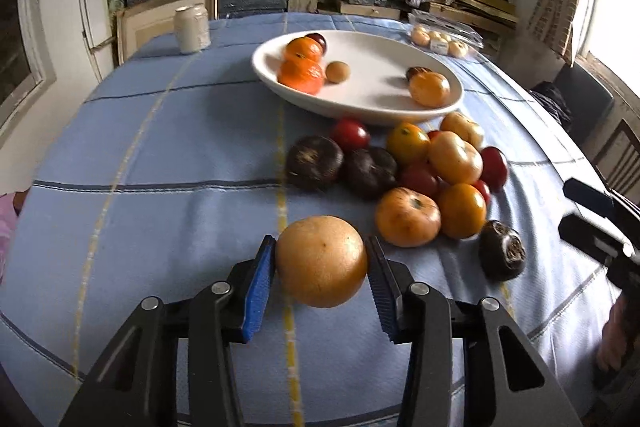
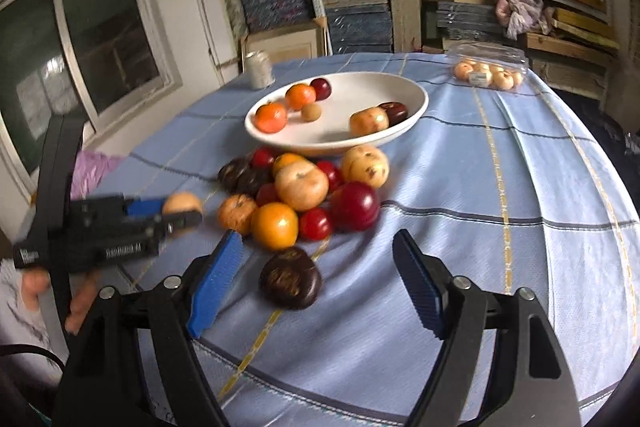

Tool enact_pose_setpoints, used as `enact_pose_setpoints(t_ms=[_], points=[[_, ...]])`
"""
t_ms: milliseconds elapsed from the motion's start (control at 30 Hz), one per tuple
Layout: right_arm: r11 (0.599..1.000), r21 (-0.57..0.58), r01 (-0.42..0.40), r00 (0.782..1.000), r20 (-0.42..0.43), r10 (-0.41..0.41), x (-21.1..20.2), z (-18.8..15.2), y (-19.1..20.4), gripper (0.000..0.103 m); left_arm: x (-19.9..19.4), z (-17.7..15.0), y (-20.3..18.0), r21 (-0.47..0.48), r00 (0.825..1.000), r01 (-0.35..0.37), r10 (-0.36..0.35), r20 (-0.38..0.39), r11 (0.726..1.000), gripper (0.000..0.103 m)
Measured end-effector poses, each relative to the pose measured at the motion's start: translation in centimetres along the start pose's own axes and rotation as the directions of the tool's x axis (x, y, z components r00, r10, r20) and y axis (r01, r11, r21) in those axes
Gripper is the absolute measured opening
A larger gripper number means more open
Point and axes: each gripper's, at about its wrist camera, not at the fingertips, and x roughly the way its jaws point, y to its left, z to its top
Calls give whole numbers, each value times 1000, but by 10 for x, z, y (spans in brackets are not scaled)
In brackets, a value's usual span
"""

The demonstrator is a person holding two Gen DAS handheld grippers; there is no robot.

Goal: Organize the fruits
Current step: 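Move the left gripper around the pale grapefruit while the right gripper reaches a dark brown fruit, then grasp the grapefruit with the left gripper while the right gripper grasps the dark fruit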

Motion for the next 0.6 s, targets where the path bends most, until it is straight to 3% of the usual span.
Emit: enact_pose_setpoints(t_ms=[133, 333, 600], points=[[1000, -26, -6, 995, -102, 4, 20, -2, 10, 54, 4, -2, 2, -10, 1000, 23, -23, -15, 1000, 45], [996, -84, -17, 983, -185, 2, 37, -5, 25, 45, 4, -4, 7, -39, 997, 71, -72, -19, 997, 45], [995, -101, 23, 971, -234, -46, 49, -8, 29, 45, 3, -4, 8, -42, 995, 97, -98, -12, 994, 45]])
